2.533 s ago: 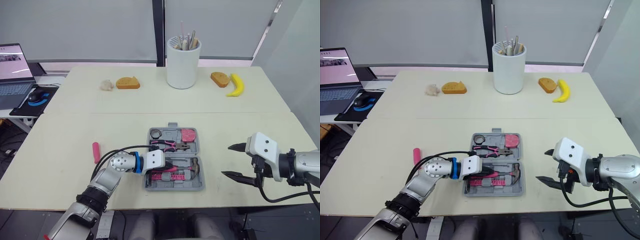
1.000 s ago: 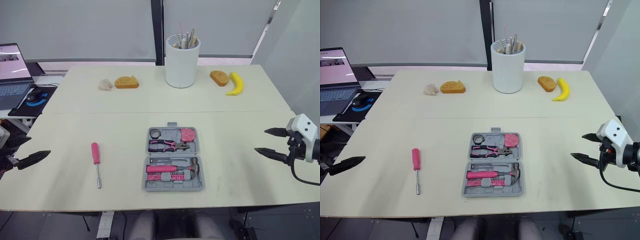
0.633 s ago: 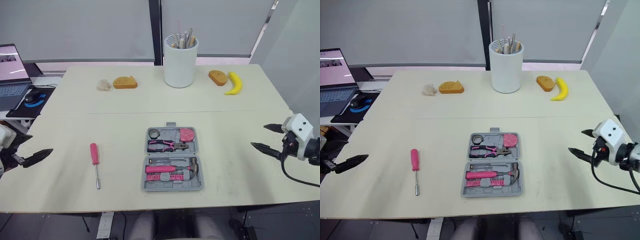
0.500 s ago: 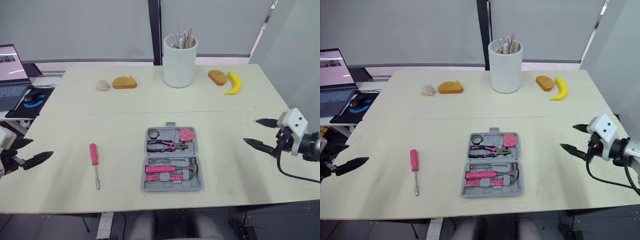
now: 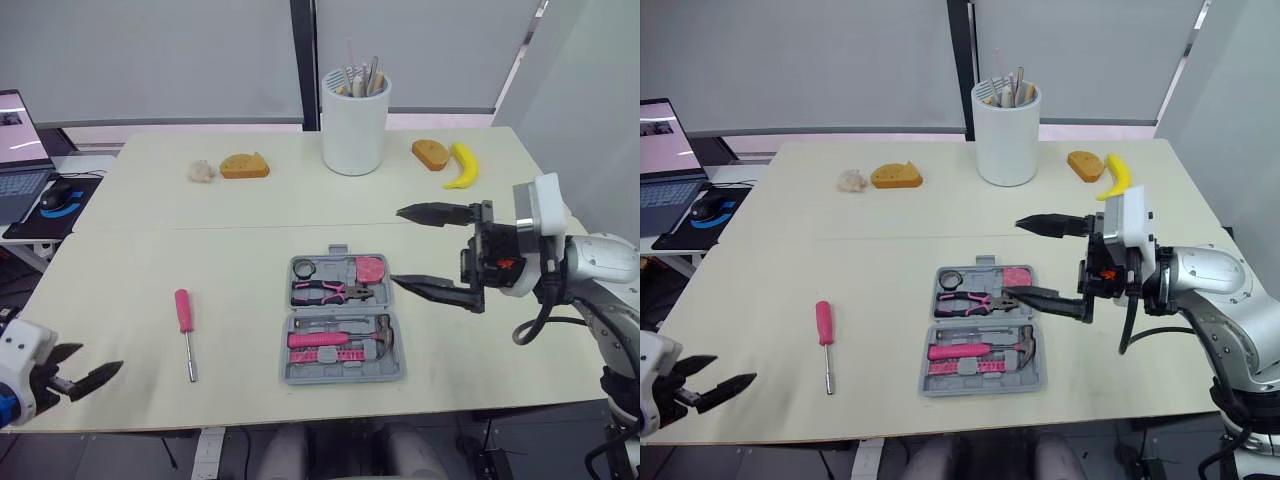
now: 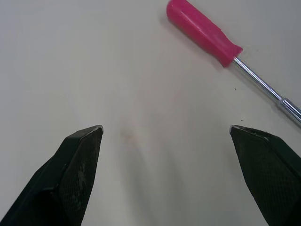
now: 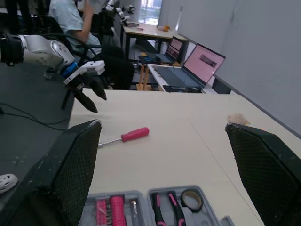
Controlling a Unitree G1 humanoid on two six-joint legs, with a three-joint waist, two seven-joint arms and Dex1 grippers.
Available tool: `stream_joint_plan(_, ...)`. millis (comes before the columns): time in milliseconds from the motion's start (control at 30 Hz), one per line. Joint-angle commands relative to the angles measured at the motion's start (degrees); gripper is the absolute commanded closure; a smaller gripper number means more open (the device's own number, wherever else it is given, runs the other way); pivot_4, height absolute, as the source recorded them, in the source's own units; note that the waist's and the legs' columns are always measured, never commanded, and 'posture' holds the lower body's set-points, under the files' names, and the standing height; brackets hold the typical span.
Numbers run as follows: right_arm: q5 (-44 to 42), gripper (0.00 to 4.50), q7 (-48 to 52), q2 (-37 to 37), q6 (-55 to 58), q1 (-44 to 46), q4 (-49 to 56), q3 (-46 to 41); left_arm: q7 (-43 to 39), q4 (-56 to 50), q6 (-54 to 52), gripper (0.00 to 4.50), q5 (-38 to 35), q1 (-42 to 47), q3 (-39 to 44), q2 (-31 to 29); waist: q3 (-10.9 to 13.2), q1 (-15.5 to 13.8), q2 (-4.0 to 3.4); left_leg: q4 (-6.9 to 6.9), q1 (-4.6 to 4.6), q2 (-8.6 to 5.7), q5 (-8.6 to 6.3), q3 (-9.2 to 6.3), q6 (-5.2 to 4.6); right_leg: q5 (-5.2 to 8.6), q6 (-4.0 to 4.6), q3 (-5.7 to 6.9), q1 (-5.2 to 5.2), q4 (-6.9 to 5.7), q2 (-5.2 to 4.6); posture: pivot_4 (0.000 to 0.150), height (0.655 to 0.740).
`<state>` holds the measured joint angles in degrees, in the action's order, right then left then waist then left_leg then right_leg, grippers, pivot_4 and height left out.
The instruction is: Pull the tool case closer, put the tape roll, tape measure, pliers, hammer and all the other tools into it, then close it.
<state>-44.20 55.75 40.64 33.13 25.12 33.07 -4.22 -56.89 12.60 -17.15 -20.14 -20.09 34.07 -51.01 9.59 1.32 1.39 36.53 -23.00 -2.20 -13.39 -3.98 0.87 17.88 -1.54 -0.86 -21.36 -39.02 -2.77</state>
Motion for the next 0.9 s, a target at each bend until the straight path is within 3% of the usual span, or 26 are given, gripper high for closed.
stream_joint_plan(33,-0.81,0.00,-0.22,0.09,-0.67,0.57,1.90,0.12,0.64,-2.39,-0.42,0.02,-1.00,-0.55,2.95,-0.43,-0.01,-0.48,0.01,0.01,0.00,-0.02,0.00,-0.01,0.00,0.00,0.00,0.02,-0.04,0.00,-0.03,0.150,0.7400)
stream_joint_plan(200,1.53,0.00,0.47,0.35,-2.29,-0.37,0.88,1.03,-2.63,-1.88,2.25,0.02,-0.52,0.15,3.24,-3.61,-0.03,-0.91,0.05,0.01,0.04,-0.07,0.00,0.01,0.00,0.00,0.00,0.03,-0.05,0.02,-0.11,0.150,0.7400)
stream_joint_plan(400,2.65,0.00,-0.34,0.06,-2.65,-1.81,1.31,1.00,-9.34,0.12,11.18,0.02,5.42,4.23,-1.42,-14.48,-0.03,-1.22,0.07,-0.01,0.03,-0.10,0.00,0.00,0.01,0.01,0.04,0.06,-0.08,0.05,-0.15,0.150,0.7400)
stream_joint_plan(533,2.94,0.00,-0.76,0.16,-2.67,-3.05,1.70,1.12,-12.14,4.66,23.82,0.02,13.61,12.59,-11.28,-22.36,-0.02,-1.22,0.06,-0.10,0.02,-0.12,0.00,0.02,0.00,0.01,0.05,0.05,-0.08,0.07,-0.17,0.150,0.7400)
stream_joint_plan(633,3.13,0.00,-1.45,0.16,-2.60,-3.41,1.75,1.21,-11.41,11.56,42.07,0.02,26.65,24.34,-24.85,-27.11,-0.01,-1.20,0.04,-0.18,0.00,-0.14,0.00,0.07,0.01,0.02,0.05,0.02,-0.05,0.06,-0.17,0.150,0.7400)
stream_joint_plan(733,3.11,0.00,-2.60,0.62,-2.13,-4.58,2.58,0.42,-11.37,18.79,58.10,0.02,38.20,40.91,-37.83,-24.89,0.01,-1.18,0.05,-0.28,-0.02,-0.18,0.00,0.16,0.00,0.02,0.05,0.01,-0.08,0.05,-0.16,0.150,0.7400)
stream_joint_plan(900,2.75,0.00,-5.02,0.64,-1.45,-6.30,4.69,-0.10,-12.28,27.18,70.21,0.02,43.59,53.33,-48.23,-19.28,0.03,-0.63,0.09,-0.29,-0.05,-0.18,0.00,0.26,-0.02,0.01,0.02,0.03,-0.15,0.02,-0.10,0.150,0.7400)
